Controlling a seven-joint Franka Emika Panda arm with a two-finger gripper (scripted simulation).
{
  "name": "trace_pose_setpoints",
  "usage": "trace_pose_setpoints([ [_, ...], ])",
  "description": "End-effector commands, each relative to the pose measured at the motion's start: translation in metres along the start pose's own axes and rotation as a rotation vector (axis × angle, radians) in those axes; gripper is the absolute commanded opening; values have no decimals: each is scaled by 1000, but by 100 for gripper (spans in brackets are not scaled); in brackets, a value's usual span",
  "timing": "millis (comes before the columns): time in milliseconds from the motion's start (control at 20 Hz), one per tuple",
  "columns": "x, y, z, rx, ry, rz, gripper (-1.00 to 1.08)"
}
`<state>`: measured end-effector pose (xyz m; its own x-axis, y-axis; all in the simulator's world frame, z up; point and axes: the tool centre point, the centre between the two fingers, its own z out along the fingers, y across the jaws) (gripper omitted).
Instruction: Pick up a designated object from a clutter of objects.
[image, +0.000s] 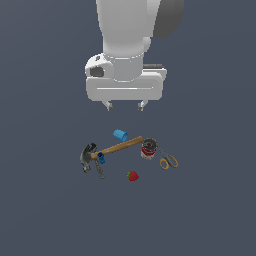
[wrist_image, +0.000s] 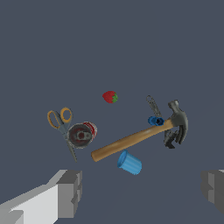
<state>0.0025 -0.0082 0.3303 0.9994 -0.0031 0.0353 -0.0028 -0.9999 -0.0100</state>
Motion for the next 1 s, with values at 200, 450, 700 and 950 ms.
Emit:
trace_pose_setpoints([
  [200, 3, 9, -4, -6, 13, 20, 100],
  [450, 9, 26, -15, -19, 40, 54, 100],
  [700, 9, 25, -13, -18, 38, 57, 100],
  [950, 10, 27, 0, -14, 36, 99, 100],
])
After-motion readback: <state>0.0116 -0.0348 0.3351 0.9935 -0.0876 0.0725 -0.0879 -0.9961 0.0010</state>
